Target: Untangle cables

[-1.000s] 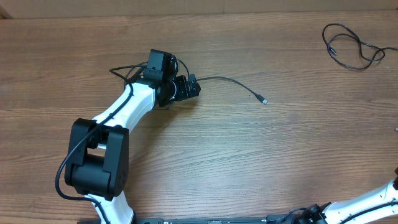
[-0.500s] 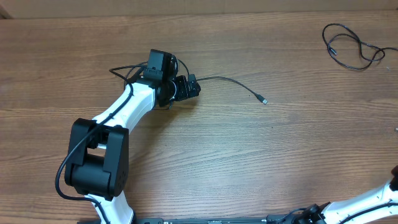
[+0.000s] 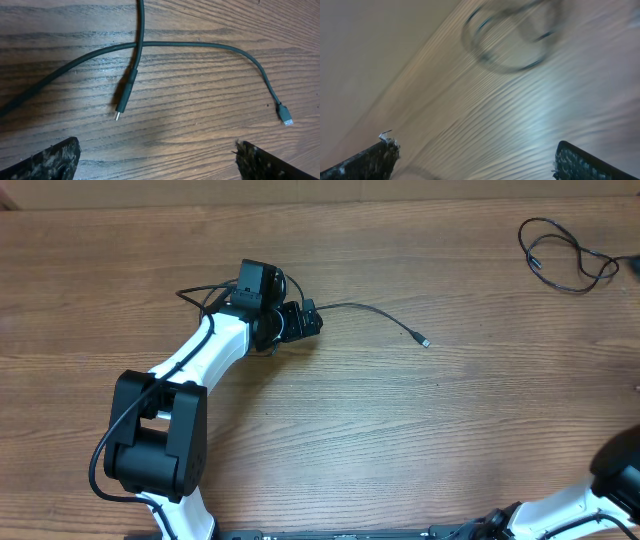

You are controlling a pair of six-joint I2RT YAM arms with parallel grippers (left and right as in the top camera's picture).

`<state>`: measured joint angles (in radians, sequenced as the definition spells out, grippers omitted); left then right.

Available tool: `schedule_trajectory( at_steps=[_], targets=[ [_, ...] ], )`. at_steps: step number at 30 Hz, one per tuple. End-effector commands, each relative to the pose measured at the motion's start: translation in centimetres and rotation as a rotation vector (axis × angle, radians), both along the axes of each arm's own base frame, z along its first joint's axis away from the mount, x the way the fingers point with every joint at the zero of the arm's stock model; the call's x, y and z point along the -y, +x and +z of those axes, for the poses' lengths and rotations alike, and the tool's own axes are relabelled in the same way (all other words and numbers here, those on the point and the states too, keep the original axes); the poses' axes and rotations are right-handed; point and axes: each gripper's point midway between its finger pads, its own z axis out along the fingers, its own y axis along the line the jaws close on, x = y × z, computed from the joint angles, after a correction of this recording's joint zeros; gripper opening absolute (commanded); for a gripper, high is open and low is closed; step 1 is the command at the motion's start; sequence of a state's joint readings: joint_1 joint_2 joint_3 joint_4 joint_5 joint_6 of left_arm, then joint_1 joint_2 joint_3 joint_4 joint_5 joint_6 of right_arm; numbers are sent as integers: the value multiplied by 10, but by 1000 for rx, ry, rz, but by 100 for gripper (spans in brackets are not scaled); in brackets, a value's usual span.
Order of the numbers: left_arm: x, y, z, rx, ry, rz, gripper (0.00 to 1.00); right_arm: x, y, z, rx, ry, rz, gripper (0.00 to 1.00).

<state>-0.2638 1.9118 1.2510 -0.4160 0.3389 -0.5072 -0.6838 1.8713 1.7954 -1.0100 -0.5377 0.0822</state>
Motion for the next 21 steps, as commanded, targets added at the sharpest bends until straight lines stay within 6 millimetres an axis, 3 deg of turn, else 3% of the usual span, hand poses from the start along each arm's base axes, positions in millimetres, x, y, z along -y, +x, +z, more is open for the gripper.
schedule_trajectory(
  at_steps=[1,6,10,15,18,21],
  targets=[
    [-2,5,9,21,-4,19,100,-70,19,-20,-23,88,159,100],
    [-5,12,16,42,-31,27,99,-150,35,-48,-67,78,334,100],
    [-20,30,43,67,-161,37,100,-208,45,-67,-63,37,461,100],
    [-58,53,95,128,-380,43,100,-280,50,-89,-41,-53,605,100],
    [-85,56,106,139,-451,68,100,-325,51,-96,-6,-109,684,100],
    [-107,53,106,128,-470,97,100,-354,56,-106,-26,-185,603,100]
  ],
)
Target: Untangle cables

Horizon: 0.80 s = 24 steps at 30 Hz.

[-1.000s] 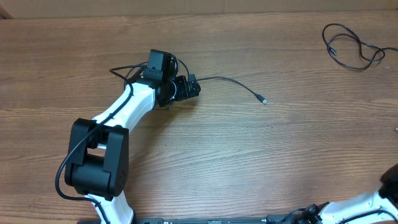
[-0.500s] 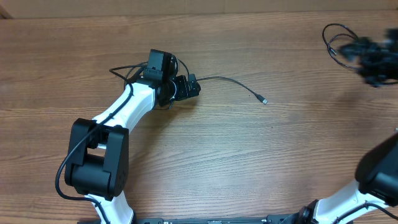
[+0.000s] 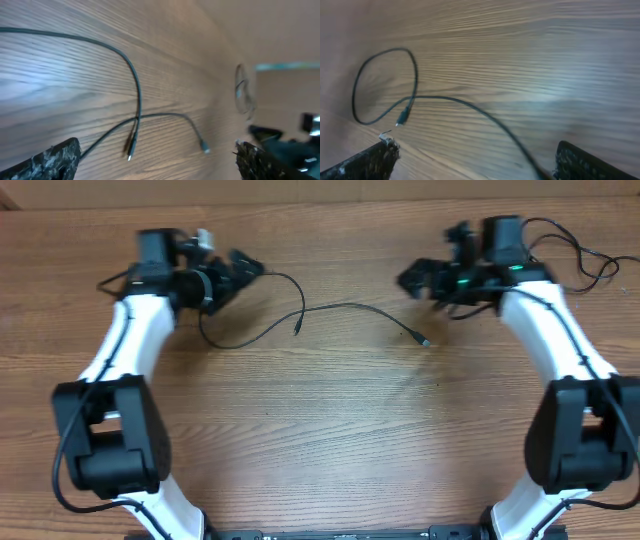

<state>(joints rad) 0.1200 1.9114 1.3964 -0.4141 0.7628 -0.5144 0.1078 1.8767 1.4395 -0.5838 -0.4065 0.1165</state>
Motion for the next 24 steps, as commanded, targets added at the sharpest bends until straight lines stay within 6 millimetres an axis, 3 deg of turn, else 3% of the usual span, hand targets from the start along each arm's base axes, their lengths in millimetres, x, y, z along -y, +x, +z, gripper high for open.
schedule_trajectory(
  at_steps=[1,5,9,12,17,24],
  targets=[
    [-4,-7,24,45,-86,-54,100,-23,6,-16,1,-104,-122,100],
    [-33,-9,33,79,-58,-12,100,-86,5,-18,47,-101,-133,96],
    [-54,-19,50,123,8,7,100,-126,1,-35,61,-123,-167,94],
    [-64,-34,51,89,104,37,100,-155,1,-55,94,-143,-139,88],
    [-68,-61,48,-1,207,53,99,-183,7,-74,168,-225,-183,81],
    [-63,-85,38,-118,197,42,100,-210,18,-92,214,-227,-213,74]
  ],
)
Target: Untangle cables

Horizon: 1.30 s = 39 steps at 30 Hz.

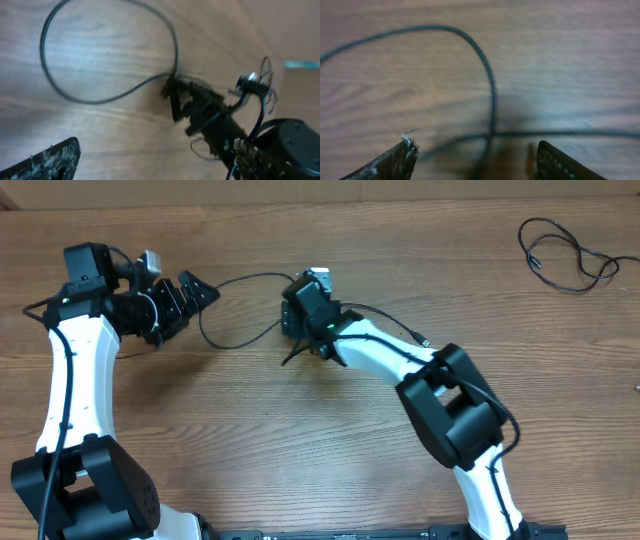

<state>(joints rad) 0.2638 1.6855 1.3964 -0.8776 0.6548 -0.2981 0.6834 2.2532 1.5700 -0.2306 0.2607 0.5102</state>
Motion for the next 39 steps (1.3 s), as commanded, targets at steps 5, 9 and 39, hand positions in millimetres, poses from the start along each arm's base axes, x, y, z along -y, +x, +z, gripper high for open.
schedule_trajectory(
  at_steps=[5,9,39],
  targets=[
    [0,-7,1,-12,37,-21,100,-5,16,-3,71,-47,-77,57],
    [1,-7,1,-11,37,-23,100,3,3,-19,47,-148,-95,52],
    [6,-21,-5,-72,36,-48,100,-10,-18,-77,-85,-156,-42,63]
  ],
)
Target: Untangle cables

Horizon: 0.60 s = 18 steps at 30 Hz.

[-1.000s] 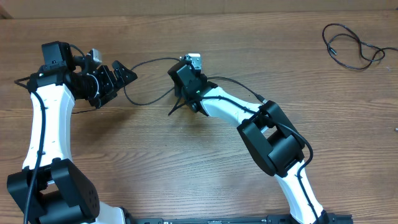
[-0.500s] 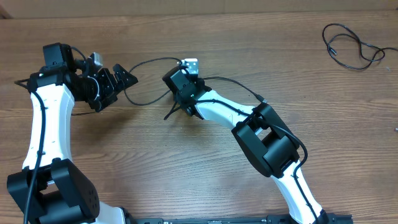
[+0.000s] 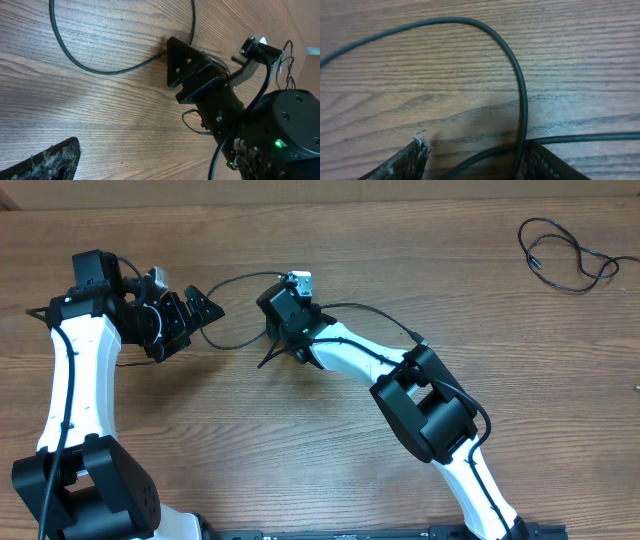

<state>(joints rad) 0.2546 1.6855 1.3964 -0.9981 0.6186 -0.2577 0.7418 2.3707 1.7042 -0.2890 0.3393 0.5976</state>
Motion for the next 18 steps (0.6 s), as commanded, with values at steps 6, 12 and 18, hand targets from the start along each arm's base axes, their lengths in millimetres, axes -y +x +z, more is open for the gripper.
schedule_trajectory(
  at_steps=[6,12,18],
  targets=[
    [2,2,7,31,14,-22,99,27,-39,-85,-159,-220,20,57],
    [2,2,7,31,13,-22,100,55,-74,-100,-336,-327,34,29],
    [2,2,7,26,10,-15,100,96,-87,-91,-501,-386,-8,4]
  ],
)
